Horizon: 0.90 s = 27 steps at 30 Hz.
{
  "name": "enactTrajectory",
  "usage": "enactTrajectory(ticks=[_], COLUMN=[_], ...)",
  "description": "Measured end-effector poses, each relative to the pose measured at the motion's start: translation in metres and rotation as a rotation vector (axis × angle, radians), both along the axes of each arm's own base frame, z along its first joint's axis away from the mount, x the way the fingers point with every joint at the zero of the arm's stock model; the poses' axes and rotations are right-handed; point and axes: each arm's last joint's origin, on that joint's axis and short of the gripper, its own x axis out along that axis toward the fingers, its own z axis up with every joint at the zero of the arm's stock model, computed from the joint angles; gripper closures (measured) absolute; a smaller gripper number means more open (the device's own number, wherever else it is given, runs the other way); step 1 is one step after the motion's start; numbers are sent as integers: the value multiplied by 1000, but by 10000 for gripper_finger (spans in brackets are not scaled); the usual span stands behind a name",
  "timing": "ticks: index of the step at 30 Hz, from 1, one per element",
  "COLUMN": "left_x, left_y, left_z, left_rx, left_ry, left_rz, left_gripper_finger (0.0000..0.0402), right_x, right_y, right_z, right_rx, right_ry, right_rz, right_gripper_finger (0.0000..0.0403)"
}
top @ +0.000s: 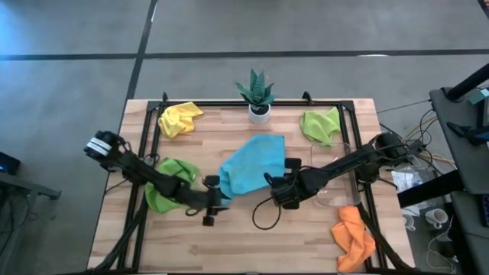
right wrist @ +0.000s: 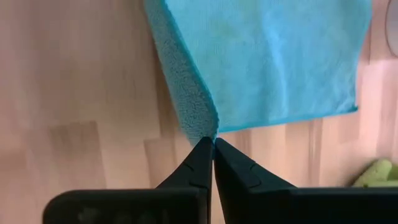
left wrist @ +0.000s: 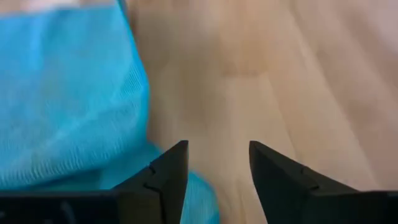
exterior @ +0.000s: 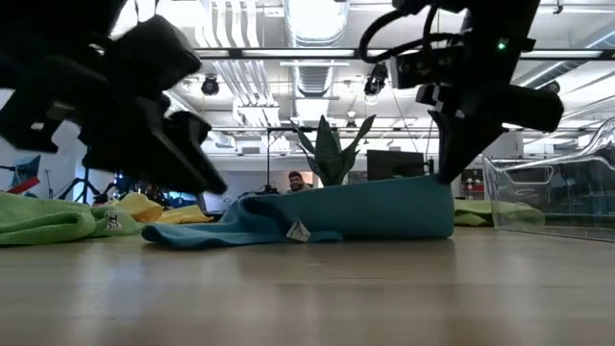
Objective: Fold microfiber towels
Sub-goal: Fold the blue towel on the table
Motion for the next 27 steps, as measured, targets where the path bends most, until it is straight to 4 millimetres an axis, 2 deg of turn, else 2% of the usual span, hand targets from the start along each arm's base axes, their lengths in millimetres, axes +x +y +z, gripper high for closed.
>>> enactTrajectory(ticks=[5,9,14,16,18,21,22,27], left_x=[9,20,27,27,27,22,21,8], left_y=[-5,-8,-11,-11,-12,-9,-8,-1], left_z=[3,-1,-19,-23,-22,-14,-9,32], left_rx=[75,70,92,97,93,105,100,101], left_ry=[236,210,216,227,228,233,221,140], left_rz=[34,29,15,17,13,16,17,47], left_gripper_finger=[244,244,246,259,291,370,385,399], right_x=[-4,-3,-3,-3,-4,-5,-6,-13], right_y=[-1,-1,-1,-1,-1,0,1,6], right_z=[-2,-2,-3,-3,-3,-1,0,17], right_rx=[-7,-3,-3,-3,-4,-10,-8,7], right_ry=[28,20,19,20,22,34,30,-17], right_rz=[-10,-16,-20,-20,-15,16,24,60], right_gripper_finger=[394,394,394,394,394,394,394,394])
